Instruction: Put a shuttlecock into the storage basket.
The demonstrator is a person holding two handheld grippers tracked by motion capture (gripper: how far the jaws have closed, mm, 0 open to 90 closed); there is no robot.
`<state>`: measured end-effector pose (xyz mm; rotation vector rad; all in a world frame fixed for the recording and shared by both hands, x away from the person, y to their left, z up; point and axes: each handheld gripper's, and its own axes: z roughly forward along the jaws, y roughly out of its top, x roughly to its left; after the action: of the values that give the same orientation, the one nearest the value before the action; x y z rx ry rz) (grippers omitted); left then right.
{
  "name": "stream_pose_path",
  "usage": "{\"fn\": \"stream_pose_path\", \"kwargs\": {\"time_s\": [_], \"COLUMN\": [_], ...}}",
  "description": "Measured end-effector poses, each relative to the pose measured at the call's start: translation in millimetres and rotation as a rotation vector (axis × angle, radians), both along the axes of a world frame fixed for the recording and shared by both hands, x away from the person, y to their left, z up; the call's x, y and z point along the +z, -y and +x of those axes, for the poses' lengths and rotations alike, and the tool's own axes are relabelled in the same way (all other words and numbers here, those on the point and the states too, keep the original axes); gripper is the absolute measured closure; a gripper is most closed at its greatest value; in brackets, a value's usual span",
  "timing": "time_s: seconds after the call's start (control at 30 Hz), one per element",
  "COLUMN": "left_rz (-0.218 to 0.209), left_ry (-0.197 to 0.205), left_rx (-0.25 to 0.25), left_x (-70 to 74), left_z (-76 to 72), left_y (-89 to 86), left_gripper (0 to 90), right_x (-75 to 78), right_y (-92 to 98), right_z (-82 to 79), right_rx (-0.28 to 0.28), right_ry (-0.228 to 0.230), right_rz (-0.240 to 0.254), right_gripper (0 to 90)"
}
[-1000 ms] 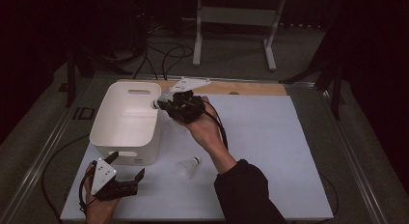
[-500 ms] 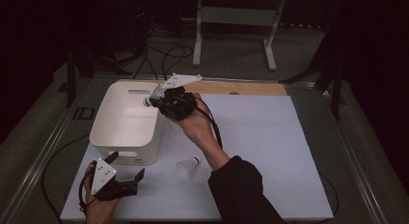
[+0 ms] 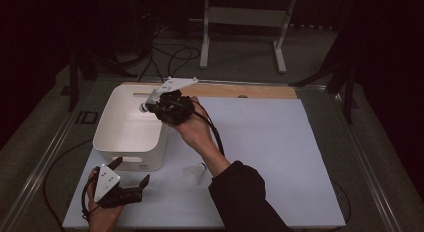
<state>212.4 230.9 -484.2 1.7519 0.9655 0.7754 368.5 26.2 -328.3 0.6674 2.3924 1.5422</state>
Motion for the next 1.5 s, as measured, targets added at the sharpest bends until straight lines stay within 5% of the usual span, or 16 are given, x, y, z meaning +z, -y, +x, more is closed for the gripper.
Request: {"fn": "stream_pose_path", "kwargs": {"time_s": [0.07,0.2,0.37,0.67,1.5], "left_rz": [-0.001,0.001,0.0,0.005,0.004], "left_ry": [0.0,-0.001,-0.002,-0.004,-0.004], "left_rx": [0.001,-0.002,-0.002,-0.002,-0.002], "left_x": [0.1,0.0,-0.1,-0.3,-0.5], "left_z": [-0.4,-0.2,-0.1,0.0,0.1], "left_y": [0.0,-0.2,0.0,0.7,0.8], "left_gripper": [0.1,0.2,0.1,0.1,0.2], "right_x": [-2.4,-6.6,-7.1,-9.1,-16.4], "right_y": [-2.5,-2.6,5.4,20.9,44.4], "right_z": [1.1,4.3,6.8,12.5,24.8], "right_rx": [0.035,0.031,0.0,-0.054,-0.123], "right_ry": [-0.017,-0.052,-0.043,-0.026,-0.026], "right_rz": [0.005,-0.008,-0.017,-0.016,0.003], "right_gripper": [60.4,34.5,23.6,14.4,9.4]}}
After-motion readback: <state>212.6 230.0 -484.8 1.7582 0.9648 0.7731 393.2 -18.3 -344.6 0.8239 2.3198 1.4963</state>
